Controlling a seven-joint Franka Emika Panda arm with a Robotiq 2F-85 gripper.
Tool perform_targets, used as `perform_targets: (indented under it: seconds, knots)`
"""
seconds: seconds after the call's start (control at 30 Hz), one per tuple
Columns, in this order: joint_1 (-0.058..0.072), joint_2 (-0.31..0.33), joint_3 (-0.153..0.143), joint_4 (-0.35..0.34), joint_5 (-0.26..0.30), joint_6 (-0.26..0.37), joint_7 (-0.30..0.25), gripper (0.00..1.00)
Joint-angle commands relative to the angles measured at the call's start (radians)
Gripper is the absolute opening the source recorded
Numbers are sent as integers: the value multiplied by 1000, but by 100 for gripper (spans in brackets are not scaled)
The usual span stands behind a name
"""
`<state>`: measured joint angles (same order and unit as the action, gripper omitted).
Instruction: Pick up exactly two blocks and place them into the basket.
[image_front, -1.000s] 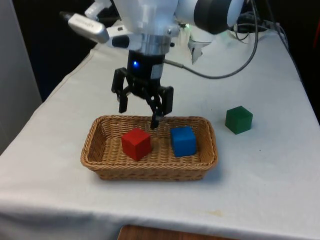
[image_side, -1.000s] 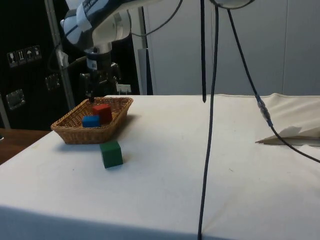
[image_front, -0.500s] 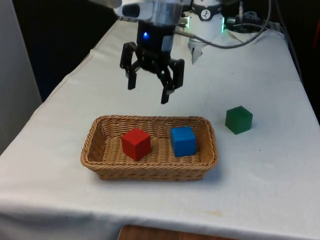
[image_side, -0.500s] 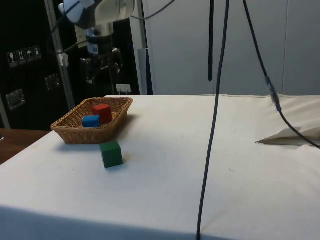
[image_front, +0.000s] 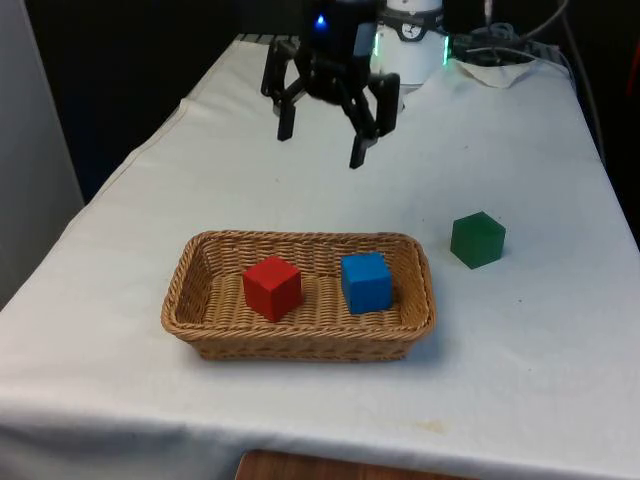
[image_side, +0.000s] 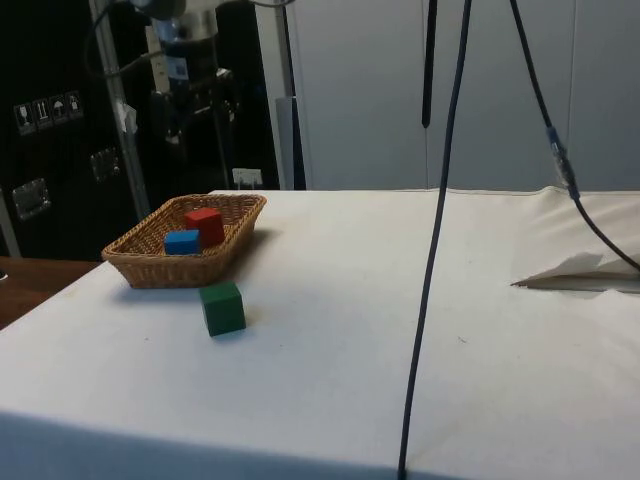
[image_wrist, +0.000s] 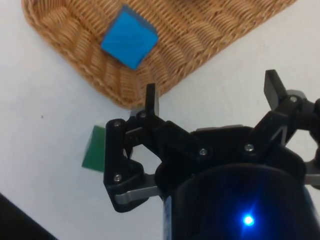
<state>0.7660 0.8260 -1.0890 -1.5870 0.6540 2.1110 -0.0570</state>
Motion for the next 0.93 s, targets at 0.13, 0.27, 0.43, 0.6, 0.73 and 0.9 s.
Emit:
perform_targets:
  seconds: [0.13, 0.27, 0.43, 0.6, 0.73, 0.9]
  knots:
    - [16, -20, -10, 2, -27, -32, 3, 100]
    - [23, -30, -14, 12, -42, -58, 1, 100]
    - [28, -43, -17, 24, -60, -87, -2, 100]
    - [36, -66, -17, 32, -86, -118, -6, 100]
    - [38, -76, -15, 35, -96, -132, -9, 100]
    - [35, -81, -11, 39, -95, -147, -23, 100]
